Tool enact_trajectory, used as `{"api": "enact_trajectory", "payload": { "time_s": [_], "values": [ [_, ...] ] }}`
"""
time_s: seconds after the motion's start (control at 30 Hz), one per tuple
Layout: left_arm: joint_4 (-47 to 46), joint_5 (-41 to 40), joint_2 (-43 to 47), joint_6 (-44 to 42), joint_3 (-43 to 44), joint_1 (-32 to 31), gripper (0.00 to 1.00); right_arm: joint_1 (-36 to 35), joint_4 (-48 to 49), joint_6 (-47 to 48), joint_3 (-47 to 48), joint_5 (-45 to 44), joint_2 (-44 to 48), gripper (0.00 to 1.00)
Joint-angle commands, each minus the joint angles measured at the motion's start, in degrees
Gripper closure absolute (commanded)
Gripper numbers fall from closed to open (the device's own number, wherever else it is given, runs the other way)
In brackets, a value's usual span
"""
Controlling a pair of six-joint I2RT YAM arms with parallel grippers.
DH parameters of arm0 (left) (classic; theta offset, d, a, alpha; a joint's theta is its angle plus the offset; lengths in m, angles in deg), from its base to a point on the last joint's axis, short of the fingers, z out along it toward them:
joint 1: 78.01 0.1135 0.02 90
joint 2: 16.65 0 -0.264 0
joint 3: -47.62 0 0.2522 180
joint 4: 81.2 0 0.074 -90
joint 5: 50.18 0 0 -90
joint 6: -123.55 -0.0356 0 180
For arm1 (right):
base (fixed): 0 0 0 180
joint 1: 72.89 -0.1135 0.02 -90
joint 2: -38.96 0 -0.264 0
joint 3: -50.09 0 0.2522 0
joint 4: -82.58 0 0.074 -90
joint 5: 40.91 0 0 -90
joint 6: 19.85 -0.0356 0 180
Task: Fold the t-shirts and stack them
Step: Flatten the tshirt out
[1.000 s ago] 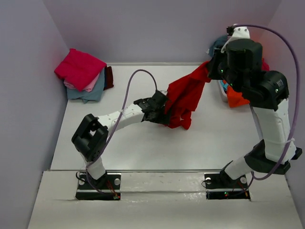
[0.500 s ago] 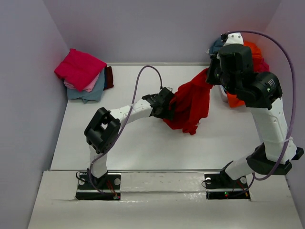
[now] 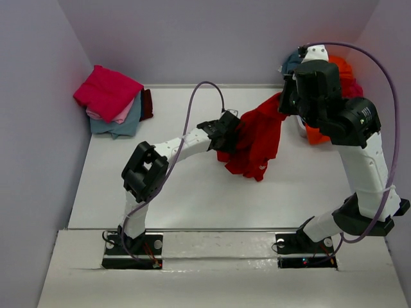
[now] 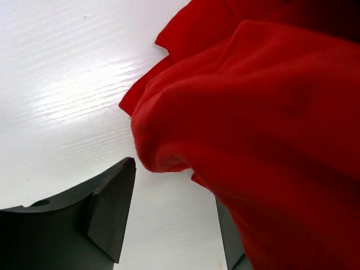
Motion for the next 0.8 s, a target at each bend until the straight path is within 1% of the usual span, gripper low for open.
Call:
{"api": "enact_trajectory", "payload": {
  "time_s": [0.0,0.03,0.07,0.13,0.27,0.43,0.5,0.57,0.63,0.67,0.77],
  "values": [
    [-1.07,0.54,-1.05,-1.43,2.95,0.23,0.51,-0.48,1.25,-0.83,-1.54,-1.56,2.57,0.93],
    [-1.07,0.9,-1.31,-1.43,3.12,0.23,0.64,-0.48,1.17,-0.83,-1.72,-1.65,2.66,0.93],
    [-0.72,0.9,-1.4,-1.34,3.39,0.23,0.83,-0.48,1.17,-0.91,-1.9,-1.74,2.75,0.93],
    [-0.37,0.64,-1.49,-1.34,3.56,0.23,0.94,-0.48,0.91,-0.91,-2.16,-1.83,2.75,0.93],
    [-1.16,-1.12,-0.26,-1.52,2.95,0.23,0.94,-0.48,1.34,-0.91,-3.21,-1.74,2.93,0.93],
    [-3.44,-5.51,4.39,0.41,-0.38,0.23,0.94,-0.48,1.52,-1.0,-3.83,-1.48,2.84,0.93],
    [-5.11,-8.49,8.16,1.29,-2.76,0.23,0.94,-0.48,1.61,-1.09,-4.44,-1.56,3.1,0.93],
    [-5.73,-13.41,10.97,1.91,-4.07,0.23,0.94,-0.48,1.96,-1.18,-6.1,-1.65,3.8,0.93],
    [-6.43,-17.81,15.63,1.82,-4.69,0.23,0.94,-0.48,2.13,-1.35,-7.25,-1.83,4.07,0.93],
    [-6.35,-19.3,18.43,1.3,-4.61,0.23,0.94,-0.48,2.05,-1.7,-8.39,-1.65,4.16,0.93],
    [-4.16,-24.84,22.58,-0.81,-2.59,0.23,0.94,-0.48,0.56,-3.28,-9.02,-1.74,3.63,0.93]
  ]
}}
